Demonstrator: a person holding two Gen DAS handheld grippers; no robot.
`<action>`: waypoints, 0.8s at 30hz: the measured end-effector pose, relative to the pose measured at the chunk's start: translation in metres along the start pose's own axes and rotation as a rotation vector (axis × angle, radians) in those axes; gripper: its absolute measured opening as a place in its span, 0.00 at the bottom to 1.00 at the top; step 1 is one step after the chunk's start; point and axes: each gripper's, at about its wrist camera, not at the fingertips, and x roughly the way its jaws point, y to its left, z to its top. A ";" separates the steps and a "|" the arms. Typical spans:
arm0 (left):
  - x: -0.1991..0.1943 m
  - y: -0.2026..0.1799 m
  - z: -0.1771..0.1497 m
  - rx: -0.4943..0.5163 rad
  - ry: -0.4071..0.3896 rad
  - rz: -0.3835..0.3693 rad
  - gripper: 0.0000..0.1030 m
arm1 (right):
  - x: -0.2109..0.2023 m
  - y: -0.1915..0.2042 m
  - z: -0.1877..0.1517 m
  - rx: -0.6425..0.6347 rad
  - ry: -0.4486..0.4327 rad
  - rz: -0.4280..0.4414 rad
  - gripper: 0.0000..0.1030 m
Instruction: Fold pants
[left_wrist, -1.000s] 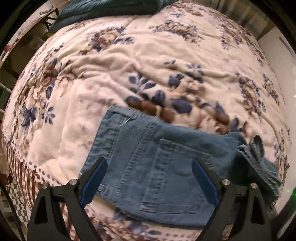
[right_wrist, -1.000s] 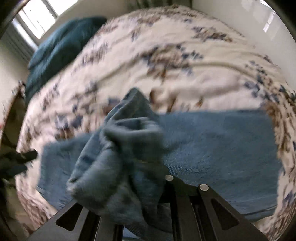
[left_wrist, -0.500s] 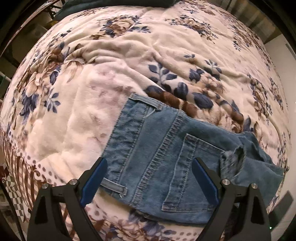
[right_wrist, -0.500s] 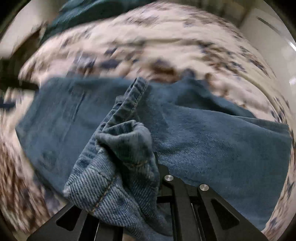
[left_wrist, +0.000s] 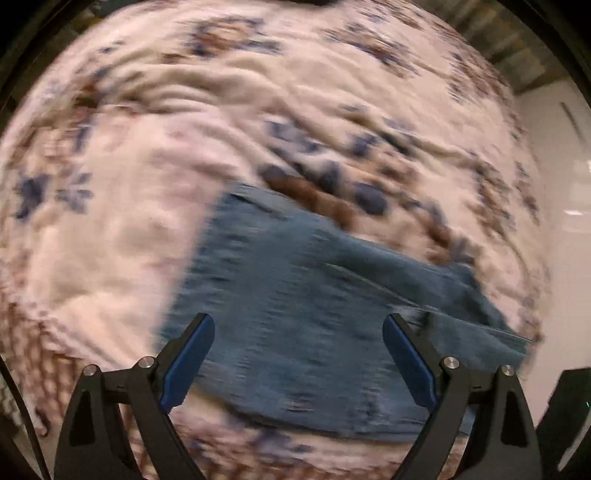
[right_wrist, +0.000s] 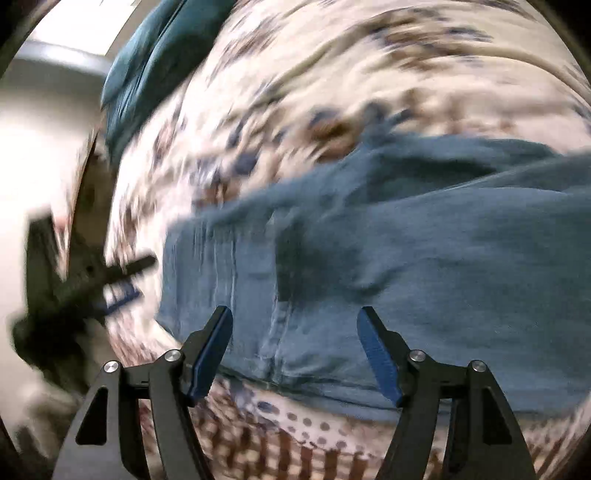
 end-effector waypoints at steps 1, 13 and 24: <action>0.007 -0.014 0.001 0.024 0.033 -0.042 0.90 | -0.013 -0.013 0.004 0.030 -0.027 -0.038 0.70; 0.108 -0.131 -0.015 0.356 0.209 0.035 0.32 | -0.044 -0.138 0.017 0.200 -0.076 -0.234 0.70; 0.065 -0.101 -0.025 0.307 0.201 0.139 0.54 | -0.046 -0.146 -0.028 0.394 0.068 -0.020 0.70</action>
